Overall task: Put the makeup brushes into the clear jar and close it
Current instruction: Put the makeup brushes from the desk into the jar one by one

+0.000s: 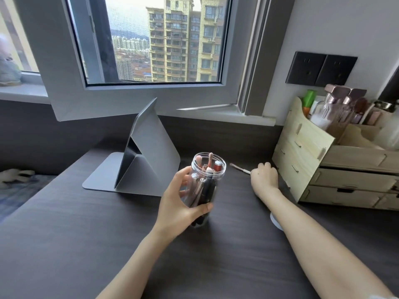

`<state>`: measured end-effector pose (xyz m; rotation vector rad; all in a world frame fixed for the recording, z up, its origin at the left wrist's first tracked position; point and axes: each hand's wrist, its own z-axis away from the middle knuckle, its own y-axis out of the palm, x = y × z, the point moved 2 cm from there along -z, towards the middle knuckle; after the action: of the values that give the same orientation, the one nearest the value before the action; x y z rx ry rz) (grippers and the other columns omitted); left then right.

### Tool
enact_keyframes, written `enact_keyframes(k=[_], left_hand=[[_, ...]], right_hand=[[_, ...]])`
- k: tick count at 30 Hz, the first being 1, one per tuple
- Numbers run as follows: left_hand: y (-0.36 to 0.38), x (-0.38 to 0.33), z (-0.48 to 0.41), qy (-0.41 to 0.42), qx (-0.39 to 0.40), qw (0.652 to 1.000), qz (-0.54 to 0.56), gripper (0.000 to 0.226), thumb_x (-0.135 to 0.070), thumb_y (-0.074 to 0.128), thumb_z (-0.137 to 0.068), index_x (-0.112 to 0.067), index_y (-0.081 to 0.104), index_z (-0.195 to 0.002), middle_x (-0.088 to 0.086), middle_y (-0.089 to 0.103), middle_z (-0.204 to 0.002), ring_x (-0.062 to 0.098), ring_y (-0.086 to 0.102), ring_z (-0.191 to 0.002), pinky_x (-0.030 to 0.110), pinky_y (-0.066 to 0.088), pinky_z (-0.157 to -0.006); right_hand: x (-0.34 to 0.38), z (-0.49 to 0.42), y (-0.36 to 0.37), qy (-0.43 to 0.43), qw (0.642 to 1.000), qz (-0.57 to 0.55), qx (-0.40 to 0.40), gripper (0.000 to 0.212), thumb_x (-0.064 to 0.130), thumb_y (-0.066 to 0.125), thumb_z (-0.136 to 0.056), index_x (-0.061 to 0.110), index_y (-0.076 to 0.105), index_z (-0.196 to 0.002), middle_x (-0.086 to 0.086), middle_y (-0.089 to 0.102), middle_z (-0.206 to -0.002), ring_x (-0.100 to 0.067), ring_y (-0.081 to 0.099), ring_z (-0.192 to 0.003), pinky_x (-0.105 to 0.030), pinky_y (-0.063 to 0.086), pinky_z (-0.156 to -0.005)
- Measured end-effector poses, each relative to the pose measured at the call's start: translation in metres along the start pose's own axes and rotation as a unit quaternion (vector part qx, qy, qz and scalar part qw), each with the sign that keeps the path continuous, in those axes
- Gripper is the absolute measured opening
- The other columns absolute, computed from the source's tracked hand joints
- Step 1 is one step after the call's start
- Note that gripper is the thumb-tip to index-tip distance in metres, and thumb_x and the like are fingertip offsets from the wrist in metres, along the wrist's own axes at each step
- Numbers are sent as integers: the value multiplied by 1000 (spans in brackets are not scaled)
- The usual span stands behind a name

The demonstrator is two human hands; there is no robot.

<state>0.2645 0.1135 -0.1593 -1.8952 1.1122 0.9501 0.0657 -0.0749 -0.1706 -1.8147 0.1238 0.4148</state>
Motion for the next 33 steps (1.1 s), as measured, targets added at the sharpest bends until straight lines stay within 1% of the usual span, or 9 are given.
enact_keyframes(k=[3,5,9,11,15,20,24,28,33], left_hand=[[-2,1,0,-20,-12,1000,12,80,-32,85,-51,-44,46,-120,-18,61,-107,3,56,-106,17,45,-89],[-3,2,0,-34,-18,999,26,82,-34,84,-49,-43,46,-120,-18,62,-108,2,56,-107,21,45,-91],[-1,0,-1,-52,-12,998,40,82,-32,85,-49,-41,47,-121,-9,62,-112,5,56,-109,22,43,-92],[1,1,-1,-55,-1,997,53,81,-33,86,-50,-41,48,-121,-4,63,-113,12,58,-111,32,46,-96],[6,3,2,-71,33,993,91,81,-32,88,-49,-39,50,-120,5,62,-116,26,59,-112,51,46,-98],[10,1,5,-70,74,991,85,78,-26,87,-53,-33,49,-120,6,63,-115,26,59,-113,49,46,-99],[11,0,5,-64,82,991,84,77,-24,87,-55,-34,48,-121,5,64,-115,25,59,-113,47,45,-100],[11,0,5,-60,90,991,73,79,-23,86,-56,-35,46,-123,3,64,-116,22,58,-114,39,44,-100],[11,0,5,-58,90,992,69,80,-24,86,-55,-35,46,-123,2,64,-117,18,58,-113,31,44,-98]], right_hand=[[1,2,-10,20,995,-96,-30,25,6,45,-92,5,62,-110,-14,60,-113,-32,55,-105,-35,46,-74],[-5,7,-27,68,942,-314,-98,16,13,51,-91,5,64,-97,-15,67,-98,-35,62,-89,-35,47,-67],[-13,39,-92,54,619,-771,-141,19,0,58,-87,19,53,-88,-12,65,-79,-21,67,-64,-27,55,-54],[-16,61,-130,-9,545,-827,-137,21,-3,57,-87,18,53,-88,-13,66,-79,-15,67,-62,-23,57,-55],[-11,83,-170,-96,576,-797,-155,12,5,54,-92,17,55,-88,-12,71,-82,-17,70,-73,-28,60,-66],[2,85,-169,-164,785,-578,-153,3,23,63,-85,20,64,-86,8,67,-76,-2,61,-67,-8,43,-58],[15,89,-161,-225,862,-433,-138,13,27,64,-83,16,71,-85,8,64,-82,-4,47,-73,-11,34,-65],[14,89,-162,-254,820,-512,-14,26,31,62,-86,24,66,-111,8,62,-111,-6,52,-101,-19,41,-81],[10,94,-174,-244,734,-631,-56,46,29,48,-88,19,50,-133,3,57,-133,-6,51,-122,-18,43,-102]])
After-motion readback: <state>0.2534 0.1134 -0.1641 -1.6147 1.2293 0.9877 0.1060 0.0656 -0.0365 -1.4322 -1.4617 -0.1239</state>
